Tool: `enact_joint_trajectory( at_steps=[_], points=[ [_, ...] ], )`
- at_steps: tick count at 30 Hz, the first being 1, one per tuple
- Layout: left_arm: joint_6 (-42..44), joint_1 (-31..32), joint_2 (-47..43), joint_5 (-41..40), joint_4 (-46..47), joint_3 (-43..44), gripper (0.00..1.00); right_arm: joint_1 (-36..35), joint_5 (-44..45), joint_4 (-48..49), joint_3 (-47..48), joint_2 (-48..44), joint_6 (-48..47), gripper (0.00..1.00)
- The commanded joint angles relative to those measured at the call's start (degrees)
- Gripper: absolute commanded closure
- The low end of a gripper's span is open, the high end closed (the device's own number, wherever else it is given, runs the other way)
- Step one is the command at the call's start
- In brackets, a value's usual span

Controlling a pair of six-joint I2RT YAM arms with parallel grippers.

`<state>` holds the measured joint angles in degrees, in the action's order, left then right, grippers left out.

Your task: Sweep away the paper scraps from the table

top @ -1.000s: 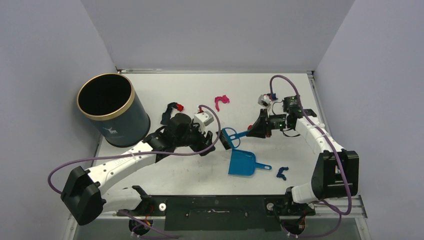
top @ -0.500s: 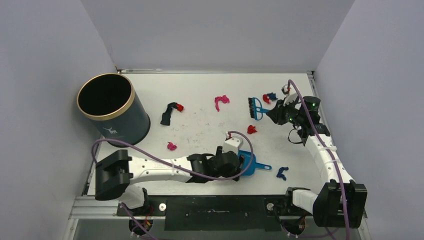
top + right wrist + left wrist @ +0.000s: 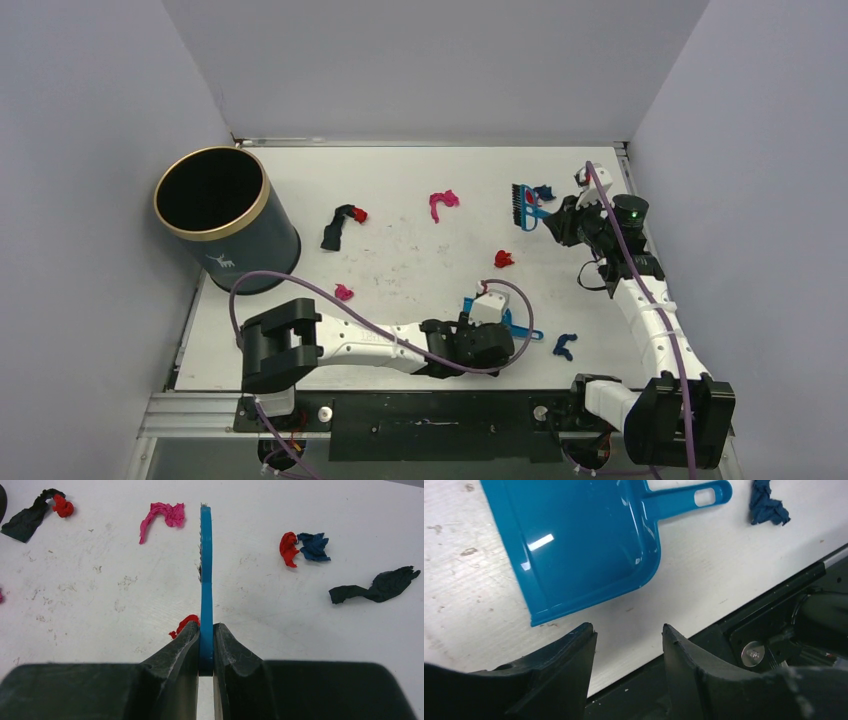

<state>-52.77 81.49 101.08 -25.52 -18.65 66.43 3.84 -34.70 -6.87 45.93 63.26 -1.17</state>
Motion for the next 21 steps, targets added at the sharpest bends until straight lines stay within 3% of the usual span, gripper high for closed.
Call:
enact_joint_trajectory(
  at_steps=[1, 5, 9, 15, 21],
  points=[
    [-0.9, 0.16, 2.3, 4.12, 2.41, 3.01, 0.54, 0.38, 0.41, 3.18, -0.09, -1.42, 0.3, 0.95],
    [-0.59, -0.05, 2.72, 6.72, 2.82, 2.72, 0.55, 0.47, 0.39, 3.12, -0.28, -2.12, 0.29, 0.95],
    [-1.15, -1.8, 2.61, 8.87, 3.8, 0.22, 0.46, 0.6, 0.55, 3.23, -0.23, -2.22, 0.18, 0.95],
    [-1.12, -7.17, 1.19, 6.92, 8.68, -6.34, 0.38, 0.66, 0.82, 3.97, -1.02, -2.86, 0.02, 0.95],
    [6.35, -14.0, 2.63, 3.0, 9.68, -3.29, 0.37, 0.73, 0.84, 4.3, -1.15, -2.89, 0.38, 0.95]
  ],
)
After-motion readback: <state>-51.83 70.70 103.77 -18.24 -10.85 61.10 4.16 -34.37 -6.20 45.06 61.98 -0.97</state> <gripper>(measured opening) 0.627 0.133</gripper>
